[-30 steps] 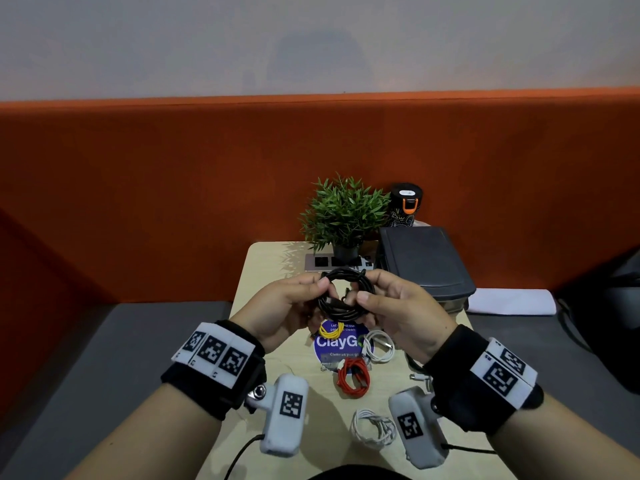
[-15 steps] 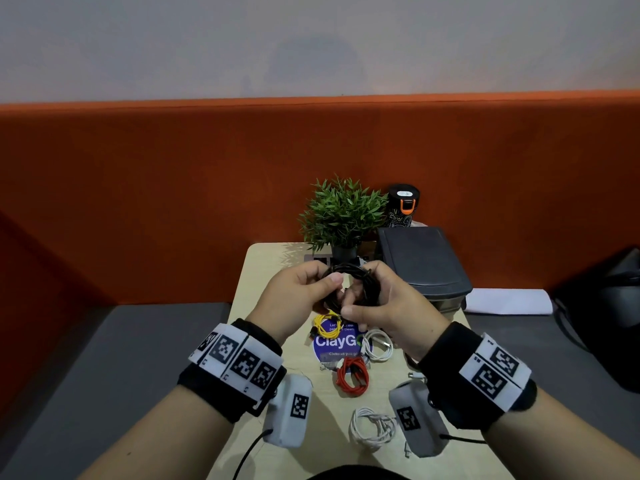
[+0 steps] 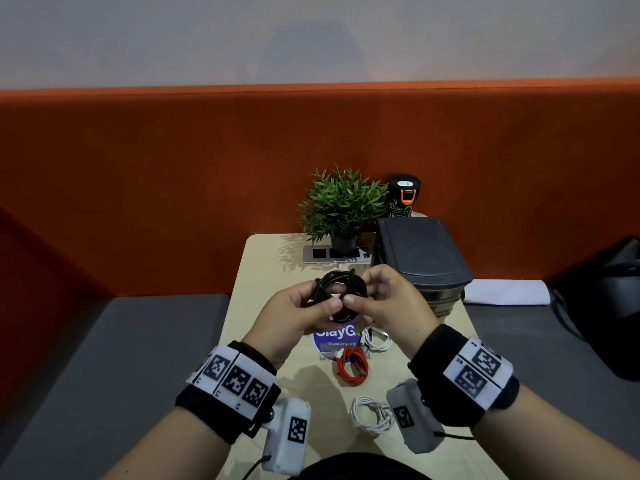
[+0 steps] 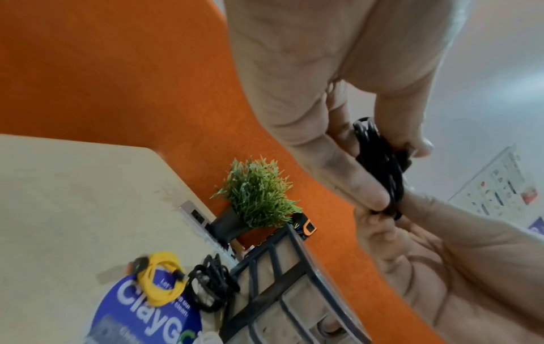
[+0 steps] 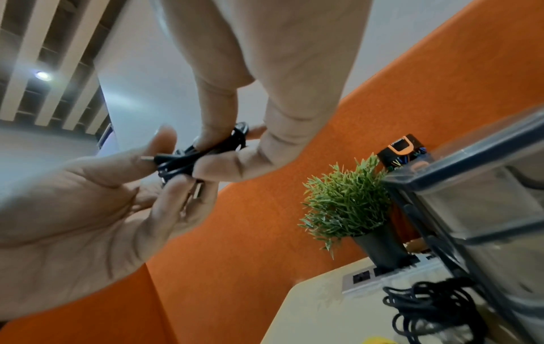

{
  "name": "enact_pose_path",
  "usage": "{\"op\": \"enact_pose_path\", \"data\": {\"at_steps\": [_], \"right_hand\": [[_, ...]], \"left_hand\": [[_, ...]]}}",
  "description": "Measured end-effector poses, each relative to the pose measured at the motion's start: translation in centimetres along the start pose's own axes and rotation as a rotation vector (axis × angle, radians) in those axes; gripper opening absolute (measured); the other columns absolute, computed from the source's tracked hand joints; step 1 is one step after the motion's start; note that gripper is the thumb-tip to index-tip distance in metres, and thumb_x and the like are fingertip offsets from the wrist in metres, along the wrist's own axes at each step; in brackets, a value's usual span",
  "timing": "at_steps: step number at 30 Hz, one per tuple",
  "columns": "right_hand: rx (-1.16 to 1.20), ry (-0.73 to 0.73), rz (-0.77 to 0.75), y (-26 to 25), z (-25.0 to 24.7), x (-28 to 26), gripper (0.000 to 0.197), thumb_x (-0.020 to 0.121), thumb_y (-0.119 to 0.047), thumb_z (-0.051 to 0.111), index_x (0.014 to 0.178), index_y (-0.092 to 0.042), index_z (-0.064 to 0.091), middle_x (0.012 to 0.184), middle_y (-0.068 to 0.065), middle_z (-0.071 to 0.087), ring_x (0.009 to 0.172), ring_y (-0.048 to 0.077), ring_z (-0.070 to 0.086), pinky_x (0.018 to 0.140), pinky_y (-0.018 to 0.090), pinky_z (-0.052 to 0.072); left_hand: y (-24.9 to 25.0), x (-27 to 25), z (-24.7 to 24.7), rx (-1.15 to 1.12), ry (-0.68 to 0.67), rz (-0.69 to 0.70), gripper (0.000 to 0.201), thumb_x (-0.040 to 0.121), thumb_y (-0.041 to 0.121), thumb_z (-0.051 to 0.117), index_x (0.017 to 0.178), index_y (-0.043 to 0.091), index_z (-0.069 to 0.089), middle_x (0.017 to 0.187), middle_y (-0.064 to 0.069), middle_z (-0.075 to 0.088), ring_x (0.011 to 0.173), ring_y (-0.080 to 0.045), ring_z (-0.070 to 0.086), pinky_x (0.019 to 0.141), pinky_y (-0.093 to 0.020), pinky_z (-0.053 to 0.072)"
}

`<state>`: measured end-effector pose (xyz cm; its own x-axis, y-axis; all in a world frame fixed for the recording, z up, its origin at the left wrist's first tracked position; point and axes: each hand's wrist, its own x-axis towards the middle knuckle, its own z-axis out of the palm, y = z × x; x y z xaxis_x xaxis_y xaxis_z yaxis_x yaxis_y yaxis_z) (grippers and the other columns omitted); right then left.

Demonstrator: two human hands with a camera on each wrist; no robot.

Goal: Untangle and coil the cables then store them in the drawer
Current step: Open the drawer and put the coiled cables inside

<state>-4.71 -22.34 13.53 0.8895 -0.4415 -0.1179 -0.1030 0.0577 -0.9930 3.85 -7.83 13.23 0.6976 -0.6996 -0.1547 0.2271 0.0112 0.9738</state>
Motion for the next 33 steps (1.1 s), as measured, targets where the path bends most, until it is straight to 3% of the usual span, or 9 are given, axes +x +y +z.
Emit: {"op": "enact_pose_path", "data": {"at_steps": [4, 7, 9, 13, 17, 20, 24, 30, 33], "right_hand": [[0.012, -0.065, 0.083, 1.3, -0.8, -0.4, 0.017, 0.086, 0.0, 0.064, 0.101, -0.007, 0.059, 0.083, 0.01, 0.063, 0.065, 0.019, 0.065, 0.062, 0.03, 0.057], [-0.323, 0.01, 0.131, 3.9, -3.0, -0.6, 0.014, 0.088, -0.012, 0.065, 0.096, -0.024, 0.063, 0.09, 0.003, 0.067, 0.07, 0.014, 0.064, 0.066, 0.028, 0.054], [-0.624, 0.128, 0.148, 5.3, -5.2, -0.8, 0.019, 0.088, -0.016, 0.063, 0.101, -0.029, 0.058, 0.09, -0.005, 0.064, 0.071, 0.007, 0.058, 0.068, 0.017, 0.046], [-0.958, 0.259, 0.174, 6.8, -9.0, -1.2, 0.053, 0.089, -0.008, 0.053, 0.137, -0.028, 0.041, 0.126, 0.008, 0.054, 0.099, 0.023, 0.059, 0.077, 0.022, 0.039], [-1.104, 0.234, 0.211, 7.8, -10.6, -0.7, 0.064, 0.089, -0.007, 0.048, 0.145, -0.033, 0.031, 0.14, 0.008, 0.04, 0.106, 0.029, 0.056, 0.074, 0.028, 0.045], [-1.199, 0.222, 0.215, 8.1, -10.8, 0.0, 0.068, 0.086, -0.008, 0.047, 0.146, -0.034, 0.027, 0.14, 0.01, 0.04, 0.107, 0.033, 0.055, 0.079, 0.037, 0.051], [-1.294, 0.206, 0.219, 8.1, -10.6, 0.6, 0.07, 0.083, -0.005, 0.048, 0.145, -0.031, 0.026, 0.138, 0.012, 0.041, 0.108, 0.036, 0.054, 0.084, 0.042, 0.051], [-1.249, 0.24, 0.19, 8.3, -10.0, 1.3, 0.066, 0.076, 0.004, 0.044, 0.134, -0.024, 0.034, 0.123, 0.013, 0.047, 0.093, 0.041, 0.056, 0.081, 0.045, 0.05], [-1.248, 0.24, 0.135, 8.7, -10.2, 0.8, 0.057, 0.076, 0.004, 0.047, 0.128, -0.019, 0.039, 0.122, 0.013, 0.047, 0.09, 0.041, 0.054, 0.076, 0.04, 0.043]], "left_hand": [[-2.5, 0.6, -1.5, 0.013, 0.179, -0.051, 0.023, 0.083, 0.001, 0.066, 0.104, 0.006, 0.063, 0.087, -0.012, 0.07, 0.075, -0.017, 0.068, 0.065, -0.027, 0.055], [-5.5, 1.1, -3.5, 0.156, 0.238, -0.169, 0.022, 0.081, 0.01, 0.072, 0.102, 0.011, 0.065, 0.093, -0.015, 0.071, 0.076, -0.017, 0.062, 0.064, -0.026, 0.043], [-7.6, 1.3, -4.5, 0.176, 0.282, -0.258, 0.025, 0.08, 0.012, 0.074, 0.103, 0.011, 0.064, 0.096, -0.016, 0.072, 0.08, -0.021, 0.063, 0.065, -0.027, 0.043], [-11.5, 1.8, -6.5, 0.206, 0.39, -0.393, 0.023, 0.077, 0.011, 0.077, 0.092, 0.011, 0.061, 0.096, -0.018, 0.07, 0.085, -0.028, 0.067, 0.067, -0.033, 0.052], [-13.6, 2.0, -7.1, 0.111, 0.444, -0.506, 0.025, 0.076, -0.002, 0.075, 0.097, -0.002, 0.063, 0.093, -0.028, 0.068, 0.088, -0.045, 0.066, 0.08, -0.056, 0.054], [-14.4, 2.1, -7.0, 0.017, 0.467, -0.532, 0.018, 0.078, -0.007, 0.07, 0.093, -0.002, 0.063, 0.085, -0.02, 0.067, 0.079, -0.037, 0.066, 0.057, -0.04, 0.06], [-15.7, 2.6, -7.1, 0.236, 0.472, -0.497, 0.013, 0.073, 0.007, 0.08, 0.083, 0.009, 0.072, 0.063, -0.004, 0.065, 0.047, -0.009, 0.055, 0.044, -0.016, 0.041], [-16.7, 3.9, -7.4, 0.311, 0.526, -0.483, 0.02, 0.074, 0.014, 0.08, 0.091, 0.006, 0.071, 0.065, -0.008, 0.063, 0.05, -0.019, 0.048, 0.05, -0.025, 0.039], [-16.3, 4.1, -7.3, 0.417, 0.57, -0.441, 0.019, 0.08, 0.023, 0.075, 0.094, 0.011, 0.07, 0.079, -0.008, 0.068, 0.062, -0.022, 0.055, 0.063, -0.032, 0.051]]}}
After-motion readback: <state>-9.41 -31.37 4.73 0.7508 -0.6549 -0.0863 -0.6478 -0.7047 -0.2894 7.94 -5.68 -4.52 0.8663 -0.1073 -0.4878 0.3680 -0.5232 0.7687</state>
